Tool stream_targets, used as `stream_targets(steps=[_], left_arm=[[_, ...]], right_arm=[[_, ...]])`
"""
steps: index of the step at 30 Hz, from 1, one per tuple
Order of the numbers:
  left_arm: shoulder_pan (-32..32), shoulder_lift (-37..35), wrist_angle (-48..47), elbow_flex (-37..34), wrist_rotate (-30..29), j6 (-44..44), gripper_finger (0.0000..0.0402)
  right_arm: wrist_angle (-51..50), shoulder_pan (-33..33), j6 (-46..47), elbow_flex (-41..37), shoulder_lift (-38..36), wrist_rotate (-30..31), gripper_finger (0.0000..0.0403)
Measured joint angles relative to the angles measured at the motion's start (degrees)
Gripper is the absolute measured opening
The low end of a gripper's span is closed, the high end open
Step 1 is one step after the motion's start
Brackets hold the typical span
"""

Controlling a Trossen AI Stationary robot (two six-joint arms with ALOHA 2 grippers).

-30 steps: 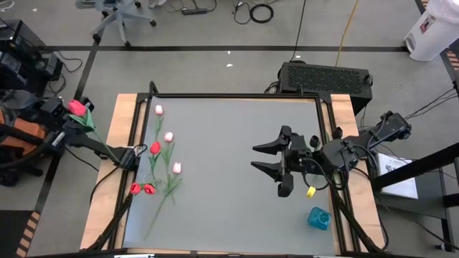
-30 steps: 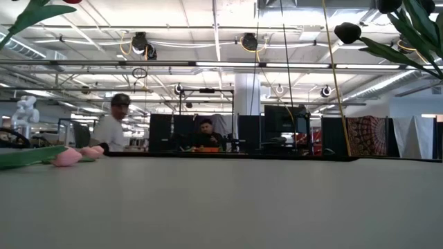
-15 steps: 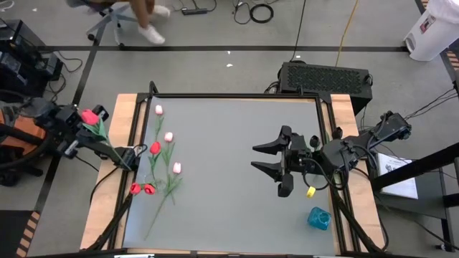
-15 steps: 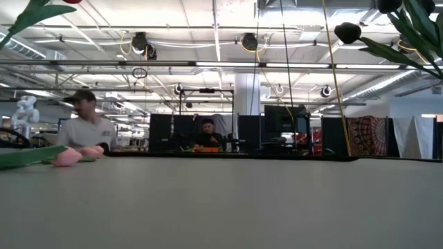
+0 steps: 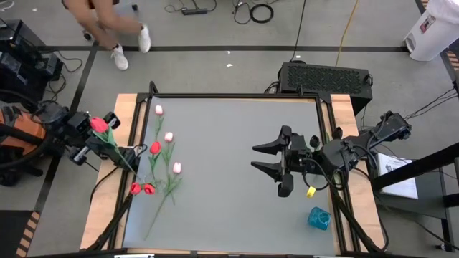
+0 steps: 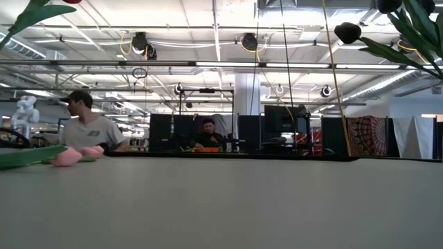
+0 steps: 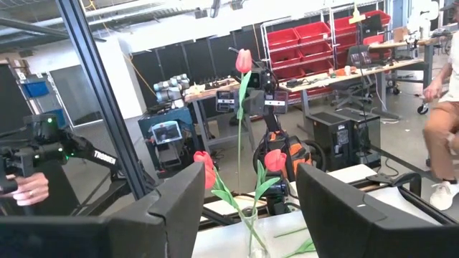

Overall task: Sort flowers into vase by color
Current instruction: Put the red tulip into the left transparent vase

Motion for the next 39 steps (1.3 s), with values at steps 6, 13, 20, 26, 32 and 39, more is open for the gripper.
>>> stream_targets(steps=[6,13,20,26,32,39], left_arm=[[0.0,-0.02,2.22,-2.98,0.02,-0.31,0.0011],[0.0,-0.02,3.1,-6.51,0.0,-1.17,0.0011],[0.0,-0.02,3.15,-7.21,-0.09,0.35,0.0011],[0.0,-0.02,3.37,-7.21,-1.62,1.62,0.0011],[0.0,-0.02,4.18,-7.21,-2.56,1.73,0.0011],[0.0,-0.02,-0.15,-7.21,-3.16,1.82,0.0011]], right_arm=[[0.0,-0.01,0.0,0.0,0.01,0.0,0.021],[0.02,-0.02,-0.01,0.0,0.01,0.0,0.021],[0.0,0.0,-0.02,0.0,0.01,0.0,0.021],[0.01,0.0,-0.01,0.0,0.01,0.01,0.021],[0.02,-0.02,-0.01,0.0,0.01,0.01,0.021],[0.02,-0.02,-0.02,0.0,0.01,0.02,0.021]])
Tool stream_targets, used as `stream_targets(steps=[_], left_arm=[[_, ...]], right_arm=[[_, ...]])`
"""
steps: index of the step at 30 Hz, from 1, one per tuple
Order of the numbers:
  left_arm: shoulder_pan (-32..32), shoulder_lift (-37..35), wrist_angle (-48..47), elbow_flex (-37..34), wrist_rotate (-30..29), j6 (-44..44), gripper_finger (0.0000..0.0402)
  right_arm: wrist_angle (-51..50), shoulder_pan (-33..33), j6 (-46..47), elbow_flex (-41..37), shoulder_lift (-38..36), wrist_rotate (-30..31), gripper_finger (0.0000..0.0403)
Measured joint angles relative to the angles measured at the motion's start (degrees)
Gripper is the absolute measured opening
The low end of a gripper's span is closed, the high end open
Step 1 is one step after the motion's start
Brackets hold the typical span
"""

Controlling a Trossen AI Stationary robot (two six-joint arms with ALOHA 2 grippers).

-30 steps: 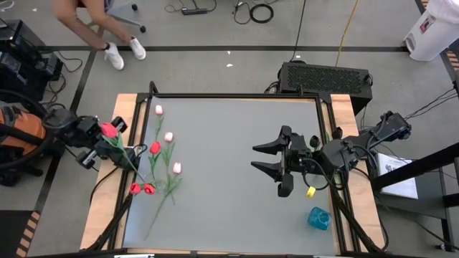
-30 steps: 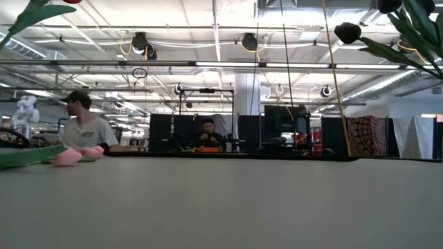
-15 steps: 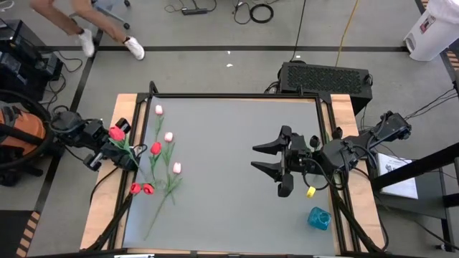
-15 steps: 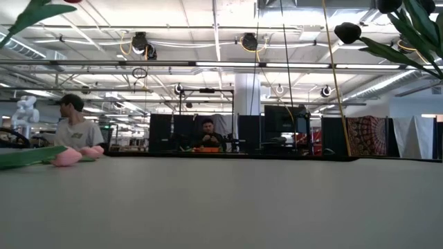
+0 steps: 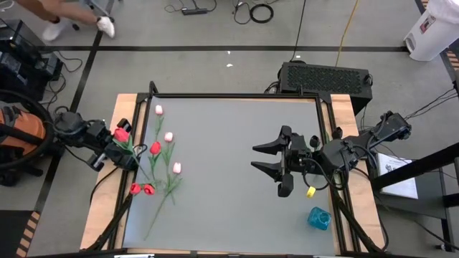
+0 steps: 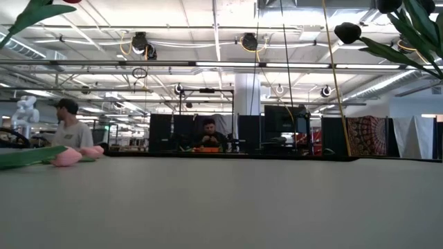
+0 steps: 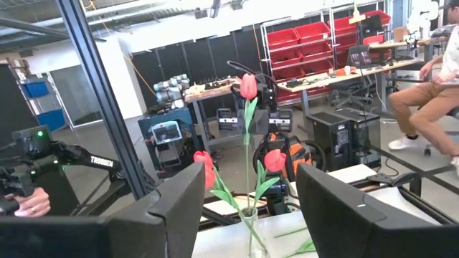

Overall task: Sort flowers into vase by color
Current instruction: Put the red tulip into the left transparent vase

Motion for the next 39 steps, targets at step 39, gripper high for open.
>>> stream_targets(steps=[39], left_arm=[[0.0,-0.02,0.52,-4.57,-1.3,-1.7,0.0051]], right_arm=[[0.0,0.01,0.0,0.0,-0.01,0.0,0.021]])
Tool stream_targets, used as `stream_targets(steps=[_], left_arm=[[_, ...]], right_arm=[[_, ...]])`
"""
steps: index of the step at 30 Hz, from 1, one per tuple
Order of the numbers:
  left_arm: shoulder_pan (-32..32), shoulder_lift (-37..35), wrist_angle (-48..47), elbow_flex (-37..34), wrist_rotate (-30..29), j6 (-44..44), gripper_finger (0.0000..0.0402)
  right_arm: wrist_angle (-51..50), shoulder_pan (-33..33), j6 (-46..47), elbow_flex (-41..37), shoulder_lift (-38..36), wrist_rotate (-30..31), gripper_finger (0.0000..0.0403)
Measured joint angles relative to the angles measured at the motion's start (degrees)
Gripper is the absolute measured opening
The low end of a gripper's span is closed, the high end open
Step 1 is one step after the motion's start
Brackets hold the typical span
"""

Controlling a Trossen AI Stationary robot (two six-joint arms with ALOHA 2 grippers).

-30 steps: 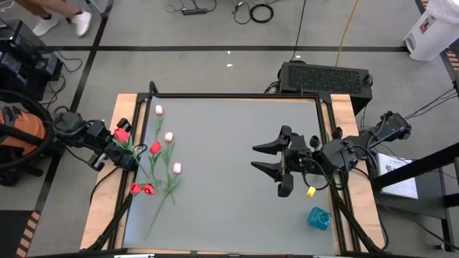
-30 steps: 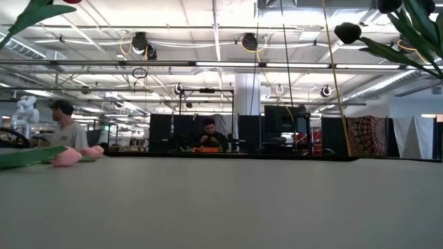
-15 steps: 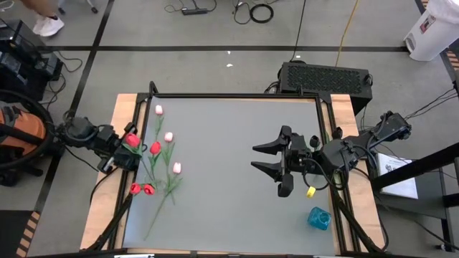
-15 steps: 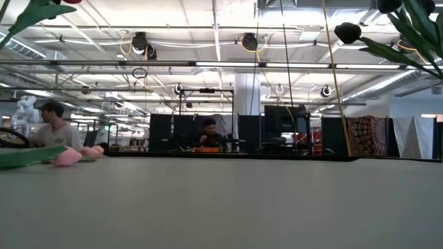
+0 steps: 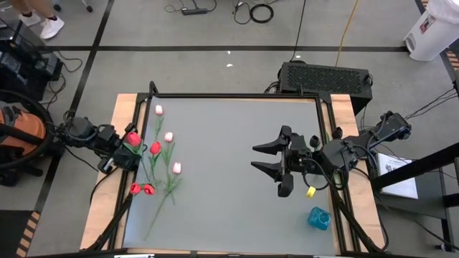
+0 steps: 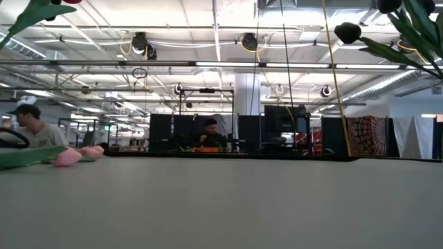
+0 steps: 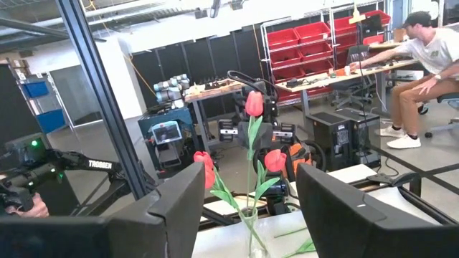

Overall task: Sort flowers into vase by color
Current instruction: Put the red tulip into the left transparent vase, then put the top pink tulip into the blue vase

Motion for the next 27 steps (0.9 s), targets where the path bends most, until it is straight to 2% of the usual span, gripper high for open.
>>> stream_targets(steps=[8,13,27], left_arm=[[0.0,0.0,-0.85,0.0,1.56,-6.19,0.0155],[0.0,0.01,-0.92,0.0,2.06,-9.29,0.0198],[0.0,0.01,-0.87,1.76,2.31,-11.98,0.021]], right_arm=[[0.0,0.0,0.0,0.0,0.01,-0.01,0.021],[0.0,0.01,0.0,0.0,0.0,-0.02,0.021],[0.0,-0.01,0.01,0.0,0.02,-0.01,0.021]])
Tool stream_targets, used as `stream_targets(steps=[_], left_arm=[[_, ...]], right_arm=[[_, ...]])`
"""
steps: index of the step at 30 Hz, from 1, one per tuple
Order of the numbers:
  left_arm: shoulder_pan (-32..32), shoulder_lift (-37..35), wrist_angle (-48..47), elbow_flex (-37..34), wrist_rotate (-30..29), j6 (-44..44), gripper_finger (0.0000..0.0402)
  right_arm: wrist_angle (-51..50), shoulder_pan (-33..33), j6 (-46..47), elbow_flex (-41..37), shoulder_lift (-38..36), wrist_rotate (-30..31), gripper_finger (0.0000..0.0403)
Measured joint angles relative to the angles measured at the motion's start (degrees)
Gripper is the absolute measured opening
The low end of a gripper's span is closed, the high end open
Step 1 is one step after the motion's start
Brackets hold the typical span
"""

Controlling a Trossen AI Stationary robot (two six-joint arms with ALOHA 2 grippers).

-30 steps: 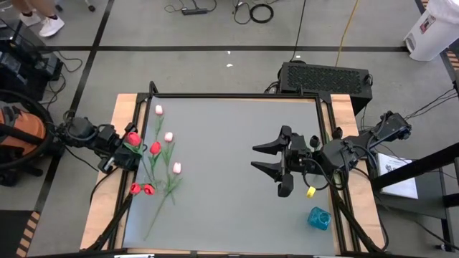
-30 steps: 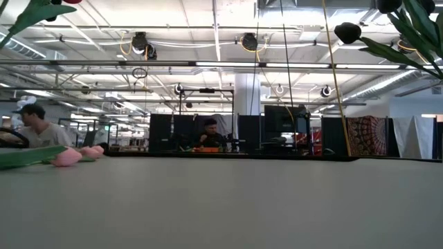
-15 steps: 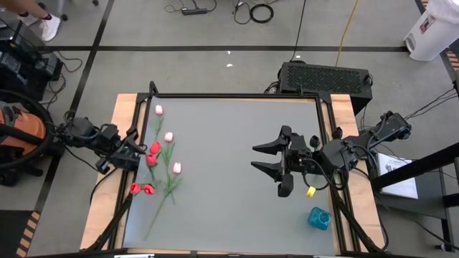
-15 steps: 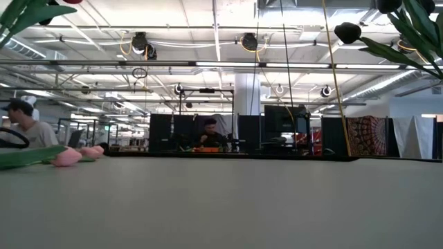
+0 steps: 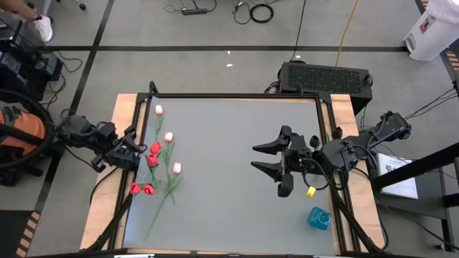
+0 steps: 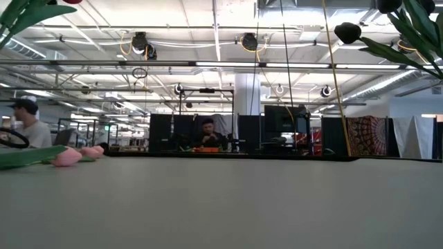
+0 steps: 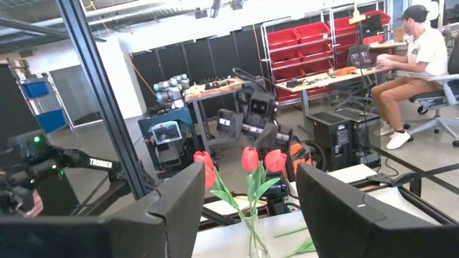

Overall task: Sort flowers into vase by color
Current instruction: Put the top pink tulip into the blue vase

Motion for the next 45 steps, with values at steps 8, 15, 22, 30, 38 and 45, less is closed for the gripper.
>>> stream_targets(steps=[8,15,22,30,38,45], left_arm=[[0.0,0.01,5.83,7.18,-6.57,0.08,0.021],[0.0,0.03,20.72,10.2,-15.22,6.13,0.021],[0.0,4.25,23.61,12.68,-29.67,12.38,0.021],[-0.01,19.32,21.37,18.45,-52.46,23.23,0.021],[-0.02,31.24,7.32,31.17,-74.97,22.75,0.021],[0.0,37.44,0.58,42.86,-79.96,22.64,0.0203]], right_arm=[[0.0,0.02,-0.01,0.0,-0.02,0.0,0.021],[0.0,0.02,-0.01,0.0,-0.02,0.0,0.021],[0.0,0.01,0.0,0.0,-0.01,0.0,0.021],[0.0,0.02,-0.01,0.0,-0.02,-0.01,0.021],[0.0,0.02,0.0,0.0,-0.01,-0.01,0.021],[0.0,0.02,0.0,0.0,-0.02,-0.01,0.021]])
